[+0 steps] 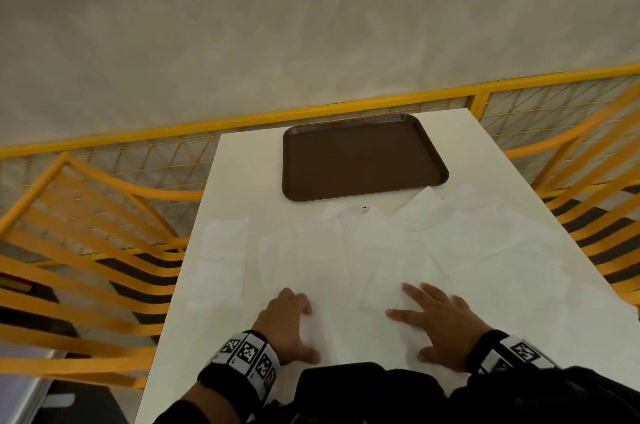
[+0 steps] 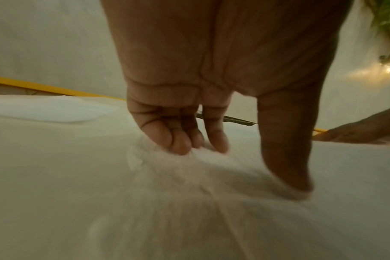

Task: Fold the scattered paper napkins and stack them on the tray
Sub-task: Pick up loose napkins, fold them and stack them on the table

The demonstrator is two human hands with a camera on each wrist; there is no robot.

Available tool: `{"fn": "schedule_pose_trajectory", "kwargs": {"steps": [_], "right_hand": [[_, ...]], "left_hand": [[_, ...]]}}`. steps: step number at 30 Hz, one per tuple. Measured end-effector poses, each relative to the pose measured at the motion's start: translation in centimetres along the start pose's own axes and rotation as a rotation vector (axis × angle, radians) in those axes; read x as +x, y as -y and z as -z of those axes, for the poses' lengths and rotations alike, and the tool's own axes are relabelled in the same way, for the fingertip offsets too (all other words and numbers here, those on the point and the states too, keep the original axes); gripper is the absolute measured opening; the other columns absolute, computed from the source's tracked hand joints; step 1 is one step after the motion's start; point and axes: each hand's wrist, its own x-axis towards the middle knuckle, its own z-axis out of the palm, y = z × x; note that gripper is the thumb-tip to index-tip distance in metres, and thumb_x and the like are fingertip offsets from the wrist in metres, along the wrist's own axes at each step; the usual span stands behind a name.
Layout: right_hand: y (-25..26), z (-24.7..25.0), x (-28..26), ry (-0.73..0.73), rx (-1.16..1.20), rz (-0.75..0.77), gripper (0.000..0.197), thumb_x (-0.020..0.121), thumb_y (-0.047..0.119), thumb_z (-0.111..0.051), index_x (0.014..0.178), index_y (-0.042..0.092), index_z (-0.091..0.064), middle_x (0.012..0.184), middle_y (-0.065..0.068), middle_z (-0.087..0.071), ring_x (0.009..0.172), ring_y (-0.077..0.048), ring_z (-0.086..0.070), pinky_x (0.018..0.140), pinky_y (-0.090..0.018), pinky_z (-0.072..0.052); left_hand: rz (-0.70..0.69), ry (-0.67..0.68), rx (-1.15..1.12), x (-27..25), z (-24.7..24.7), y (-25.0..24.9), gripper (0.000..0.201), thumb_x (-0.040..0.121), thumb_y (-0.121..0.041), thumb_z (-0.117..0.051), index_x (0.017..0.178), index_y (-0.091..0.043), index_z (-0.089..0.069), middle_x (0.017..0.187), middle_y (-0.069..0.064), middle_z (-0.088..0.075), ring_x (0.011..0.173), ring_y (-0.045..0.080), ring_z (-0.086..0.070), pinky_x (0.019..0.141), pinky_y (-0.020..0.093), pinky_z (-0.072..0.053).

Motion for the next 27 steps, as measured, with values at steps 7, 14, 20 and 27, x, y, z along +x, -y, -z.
{"fn": "schedule_pose_trajectory", "kwargs": {"steps": [7,14,20,27], "right_hand": [[1.1,0.6,0.1,-0.035,-0.021,-0.02,0.079,0.083,0.035,-0.065,0.144,0.047,-0.017,0.159,0.001,-0.003,0.143,-0.026,-0.011,0.113,-0.051,-0.02],[1.5,0.8,-0.3,-0.133,-0.047,-0.109,0.093,0.074,0.039,-0.071,0.144,0.043,-0.01,0.136,-0.001,-0.035,0.121,-0.023,-0.038,0.097,-0.042,-0.033],[0.6,1.0,-0.4,-0.215,0.172,-0.162,0.08,0.081,0.022,-0.066,0.142,0.04,-0.017,0.119,0.007,-0.034,0.109,-0.02,-0.05,0.097,-0.034,-0.037],[0.0,2.9,-1.0,-0.447,0.46,-0.013,0.062,0.081,0.011,-0.068,0.131,0.037,-0.042,0.111,0.015,-0.04,0.097,-0.01,-0.054,0.087,-0.016,-0.04]], "left_hand": [[0.025,-0.011,0.03,-0.2,-0.4,-1.5,0.045,0.056,-0.075,-0.059,0.077,-0.038,-0.044,0.103,-0.009,-0.038,0.108,0.016,-0.041,0.095,0.035,-0.038],[0.019,-0.075,0.012,0.2,-1.0,-2.9,0.042,0.063,-0.06,-0.064,0.093,-0.037,-0.045,0.108,-0.009,-0.041,0.113,0.018,-0.04,0.092,0.033,-0.035],[-0.021,-0.1,0.087,0.6,-0.9,-2.6,0.08,0.057,-0.047,-0.072,0.128,-0.034,-0.037,0.128,-0.008,-0.033,0.12,0.018,-0.034,0.097,0.035,-0.033],[-0.092,-0.075,0.173,0.7,-0.3,-2.6,0.064,0.055,-0.052,-0.076,0.111,-0.04,-0.048,0.121,-0.011,-0.034,0.119,0.016,-0.032,0.098,0.034,-0.03]]}}
